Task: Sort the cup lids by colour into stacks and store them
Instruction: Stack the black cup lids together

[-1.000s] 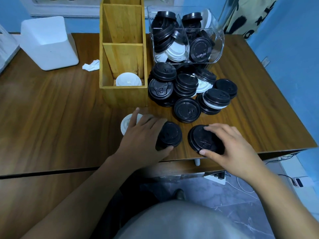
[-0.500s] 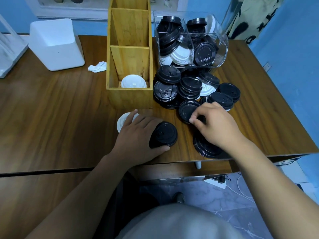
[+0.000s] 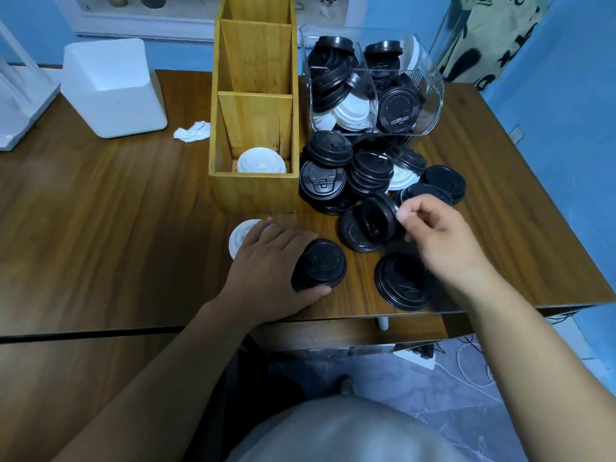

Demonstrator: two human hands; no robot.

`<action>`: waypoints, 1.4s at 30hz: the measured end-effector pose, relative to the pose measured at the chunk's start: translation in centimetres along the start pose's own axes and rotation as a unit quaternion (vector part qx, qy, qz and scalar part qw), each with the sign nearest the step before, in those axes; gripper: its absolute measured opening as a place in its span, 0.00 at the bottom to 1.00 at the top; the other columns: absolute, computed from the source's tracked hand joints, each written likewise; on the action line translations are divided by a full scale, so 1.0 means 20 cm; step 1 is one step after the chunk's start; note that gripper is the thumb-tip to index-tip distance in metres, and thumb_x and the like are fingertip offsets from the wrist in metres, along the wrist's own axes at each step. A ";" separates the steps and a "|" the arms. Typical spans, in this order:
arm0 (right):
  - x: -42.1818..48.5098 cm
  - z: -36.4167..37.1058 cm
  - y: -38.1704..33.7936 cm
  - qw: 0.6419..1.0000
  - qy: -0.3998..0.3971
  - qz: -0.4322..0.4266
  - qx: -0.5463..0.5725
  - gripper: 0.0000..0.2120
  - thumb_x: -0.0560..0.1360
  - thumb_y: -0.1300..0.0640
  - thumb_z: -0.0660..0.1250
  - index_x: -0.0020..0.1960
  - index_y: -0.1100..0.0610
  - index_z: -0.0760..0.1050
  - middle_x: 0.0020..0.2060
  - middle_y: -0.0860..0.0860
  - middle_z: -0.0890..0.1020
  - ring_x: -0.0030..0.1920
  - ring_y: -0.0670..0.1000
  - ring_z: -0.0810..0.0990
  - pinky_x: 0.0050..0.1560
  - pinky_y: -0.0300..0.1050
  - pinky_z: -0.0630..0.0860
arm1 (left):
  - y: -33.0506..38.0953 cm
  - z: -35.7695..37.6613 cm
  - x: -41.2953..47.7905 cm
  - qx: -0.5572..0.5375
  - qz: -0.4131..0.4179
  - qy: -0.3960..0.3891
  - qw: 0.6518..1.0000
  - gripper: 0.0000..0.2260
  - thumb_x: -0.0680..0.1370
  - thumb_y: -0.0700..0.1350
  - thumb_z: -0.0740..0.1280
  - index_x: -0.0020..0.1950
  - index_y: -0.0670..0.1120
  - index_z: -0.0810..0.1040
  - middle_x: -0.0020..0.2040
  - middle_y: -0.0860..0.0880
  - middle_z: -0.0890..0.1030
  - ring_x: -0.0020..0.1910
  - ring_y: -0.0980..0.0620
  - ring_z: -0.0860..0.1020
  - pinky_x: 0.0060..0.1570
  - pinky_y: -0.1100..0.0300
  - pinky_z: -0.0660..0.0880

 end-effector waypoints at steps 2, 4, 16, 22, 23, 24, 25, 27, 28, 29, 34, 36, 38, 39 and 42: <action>-0.01 -0.03 0.00 0.988 -0.017 0.097 0.117 0.11 0.83 0.60 0.62 0.44 0.52 0.77 0.36 0.49 0.77 0.35 0.45 0.72 0.38 0.39 0.70 | 0.00 0.00 0.00 0.003 -0.002 -0.003 1.000 0.34 0.70 0.71 0.69 0.67 0.50 0.77 0.61 0.54 0.81 0.63 0.51 0.76 0.77 0.49 0.59; 0.00 -0.03 0.02 0.977 -0.026 0.156 0.141 0.12 0.84 0.60 0.61 0.44 0.52 0.77 0.35 0.47 0.78 0.33 0.45 0.72 0.37 0.41 0.70 | 0.00 0.01 0.01 0.004 -0.002 -0.005 1.000 0.34 0.70 0.72 0.68 0.67 0.50 0.77 0.61 0.54 0.81 0.63 0.51 0.76 0.77 0.49 0.59; -0.06 -0.05 -0.02 0.889 -0.032 -0.098 -0.447 0.22 0.78 0.44 0.65 0.70 0.49 0.69 0.59 0.49 0.76 0.58 0.57 0.79 0.54 0.55 0.78 | -0.01 0.01 0.00 0.009 -0.010 -0.013 1.000 0.35 0.70 0.72 0.69 0.69 0.50 0.76 0.61 0.53 0.81 0.64 0.51 0.75 0.77 0.48 0.59; 0.08 -0.06 -0.07 0.810 -0.256 -0.160 -0.503 0.43 0.72 0.65 0.68 0.80 0.42 0.56 0.80 0.43 0.57 0.72 0.51 0.58 0.67 0.54 0.73 | -0.01 0.00 0.00 0.015 -0.010 -0.017 1.000 0.37 0.69 0.72 0.69 0.70 0.50 0.75 0.61 0.52 0.81 0.66 0.50 0.75 0.77 0.47 0.59; 0.11 -0.05 -0.06 0.798 -0.268 -0.153 -0.518 0.44 0.72 0.65 0.69 0.80 0.41 0.55 0.80 0.44 0.57 0.72 0.51 0.58 0.67 0.54 0.73 | -0.01 0.00 0.00 0.016 -0.011 -0.017 1.000 0.37 0.69 0.72 0.69 0.71 0.50 0.74 0.61 0.52 0.81 0.66 0.50 0.75 0.77 0.47 0.59; 0.14 -0.05 -0.05 0.792 -0.270 -0.151 -0.526 0.44 0.72 0.64 0.69 0.80 0.41 0.54 0.79 0.44 0.58 0.70 0.50 0.59 0.65 0.54 0.74 | -0.01 0.01 0.00 0.016 -0.011 -0.017 1.000 0.37 0.69 0.72 0.69 0.71 0.50 0.74 0.61 0.52 0.81 0.66 0.50 0.75 0.77 0.47 0.59; 0.16 -0.05 -0.05 0.792 -0.264 -0.155 -0.528 0.44 0.72 0.62 0.71 0.80 0.40 0.55 0.77 0.44 0.62 0.68 0.50 0.61 0.63 0.55 0.75 | -0.01 0.01 0.00 0.016 -0.011 -0.016 1.000 0.37 0.69 0.72 0.69 0.71 0.50 0.74 0.61 0.52 0.81 0.66 0.50 0.75 0.77 0.47 0.59; 0.18 -0.06 -0.05 0.801 -0.238 -0.170 -0.523 0.42 0.71 0.56 0.75 0.78 0.41 0.57 0.73 0.45 0.67 0.68 0.51 0.64 0.61 0.57 0.76 | 0.00 0.01 0.00 0.018 -0.010 -0.012 1.000 0.37 0.69 0.72 0.69 0.71 0.50 0.74 0.60 0.52 0.82 0.65 0.50 0.76 0.77 0.48 0.59; 0.19 -0.07 -0.05 0.807 -0.223 -0.171 -0.519 0.41 0.70 0.51 0.77 0.77 0.42 0.59 0.71 0.45 0.69 0.68 0.52 0.65 0.61 0.57 0.76 | 0.00 0.01 0.00 0.018 -0.010 -0.011 1.000 0.38 0.69 0.72 0.69 0.71 0.50 0.74 0.60 0.52 0.82 0.65 0.50 0.76 0.77 0.48 0.58; 0.19 -0.08 -0.07 0.813 -0.206 -0.169 -0.517 0.40 0.70 0.46 0.77 0.76 0.43 0.60 0.70 0.46 0.70 0.68 0.53 0.66 0.63 0.57 0.75 | 0.00 0.01 0.00 0.018 -0.012 -0.011 1.000 0.38 0.69 0.73 0.69 0.71 0.51 0.74 0.60 0.52 0.82 0.65 0.50 0.76 0.78 0.49 0.58; 0.04 0.01 -0.21 0.854 -0.139 -0.223 -0.449 0.40 0.68 0.30 0.63 0.75 0.46 0.67 0.61 0.48 0.76 0.62 0.54 0.73 0.63 0.51 0.74 | -0.01 0.02 0.01 0.018 -0.022 -0.016 0.999 0.42 0.67 0.75 0.67 0.73 0.51 0.71 0.62 0.54 0.82 0.68 0.52 0.74 0.78 0.51 0.54; -0.03 0.14 -0.23 0.842 -0.170 -0.230 -0.457 0.40 0.68 0.27 0.59 0.75 0.46 0.67 0.58 0.48 0.77 0.60 0.53 0.73 0.61 0.52 0.75 | -0.01 0.03 0.01 0.019 -0.017 -0.005 1.000 0.43 0.67 0.75 0.68 0.74 0.50 0.71 0.62 0.54 0.82 0.68 0.51 0.75 0.78 0.51 0.56; -0.05 0.24 -0.21 0.822 -0.189 -0.223 -0.488 0.40 0.69 0.25 0.57 0.75 0.45 0.67 0.56 0.47 0.77 0.58 0.51 0.72 0.58 0.51 0.76 | -0.01 0.03 0.01 0.019 -0.011 -0.002 1.000 0.45 0.66 0.75 0.69 0.74 0.49 0.70 0.62 0.55 0.82 0.66 0.51 0.76 0.77 0.50 0.58; -0.05 0.27 -0.19 0.817 -0.190 -0.218 -0.500 0.39 0.70 0.25 0.58 0.75 0.45 0.67 0.56 0.47 0.77 0.58 0.51 0.72 0.57 0.49 0.76 | -0.01 0.03 0.01 0.017 -0.010 -0.003 1.000 0.45 0.66 0.75 0.69 0.75 0.48 0.69 0.62 0.55 0.82 0.66 0.51 0.76 0.77 0.50 0.58; -0.04 0.31 -0.17 0.820 -0.182 -0.214 -0.499 0.36 0.70 0.26 0.60 0.71 0.45 0.69 0.54 0.47 0.78 0.57 0.51 0.72 0.56 0.49 0.75 | -0.02 0.04 0.01 0.008 -0.008 -0.008 1.000 0.47 0.66 0.75 0.68 0.76 0.48 0.68 0.62 0.56 0.82 0.65 0.51 0.77 0.77 0.48 0.60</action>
Point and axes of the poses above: each hand's wrist, its own x-axis towards the middle knuckle, its own z-axis out of the palm, y = z × x, the point moved 2 cm from there along x, towards the middle knuckle
